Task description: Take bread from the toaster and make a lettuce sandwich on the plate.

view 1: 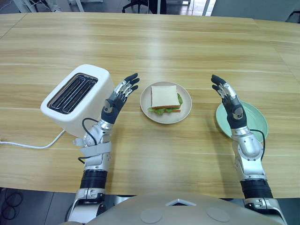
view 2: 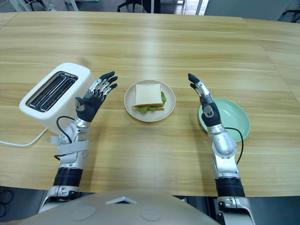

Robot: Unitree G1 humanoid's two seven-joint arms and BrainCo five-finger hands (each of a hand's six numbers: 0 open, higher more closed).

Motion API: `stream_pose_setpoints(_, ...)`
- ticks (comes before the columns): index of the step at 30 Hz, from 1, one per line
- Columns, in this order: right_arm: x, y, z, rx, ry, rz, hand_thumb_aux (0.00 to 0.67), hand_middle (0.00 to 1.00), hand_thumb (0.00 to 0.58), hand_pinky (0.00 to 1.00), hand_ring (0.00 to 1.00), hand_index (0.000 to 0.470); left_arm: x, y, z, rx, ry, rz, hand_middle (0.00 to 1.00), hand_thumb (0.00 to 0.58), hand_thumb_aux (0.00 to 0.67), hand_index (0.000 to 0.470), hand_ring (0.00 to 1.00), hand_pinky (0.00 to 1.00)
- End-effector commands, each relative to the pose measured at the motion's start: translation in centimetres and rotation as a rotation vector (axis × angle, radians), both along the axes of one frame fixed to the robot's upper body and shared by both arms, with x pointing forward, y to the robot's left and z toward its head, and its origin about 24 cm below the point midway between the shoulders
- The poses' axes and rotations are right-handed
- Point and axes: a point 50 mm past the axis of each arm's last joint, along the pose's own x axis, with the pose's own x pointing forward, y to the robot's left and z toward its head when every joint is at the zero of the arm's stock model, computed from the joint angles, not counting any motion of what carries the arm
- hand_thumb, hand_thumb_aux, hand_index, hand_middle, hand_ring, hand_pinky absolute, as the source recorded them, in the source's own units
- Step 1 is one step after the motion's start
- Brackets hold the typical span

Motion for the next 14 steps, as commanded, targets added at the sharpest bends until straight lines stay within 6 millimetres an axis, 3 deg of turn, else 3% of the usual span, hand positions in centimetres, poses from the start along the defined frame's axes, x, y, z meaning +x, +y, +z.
stream_pose_setpoints(1, 0.0, -0.2, 0.5, 0.010, -0.026, -0.047, 0.000, 0.00, 0.000, 0.00, 0.00, 0.000, -0.2, -0.3, 0.1, 0.014, 0.010, 0.017, 0.00, 0.000, 0.000, 0.000, 0.00, 0.00)
stream_pose_setpoints(14, 0.1, 0.8, 0.3, 0.068, -0.044, -0.089, 0.000, 0.00, 0.000, 0.00, 0.00, 0.000, 0.1, -0.5, -0.4, -0.022, 0.019, 0.094, 0.00, 0.000, 0.000, 0.000, 0.00, 0.00)
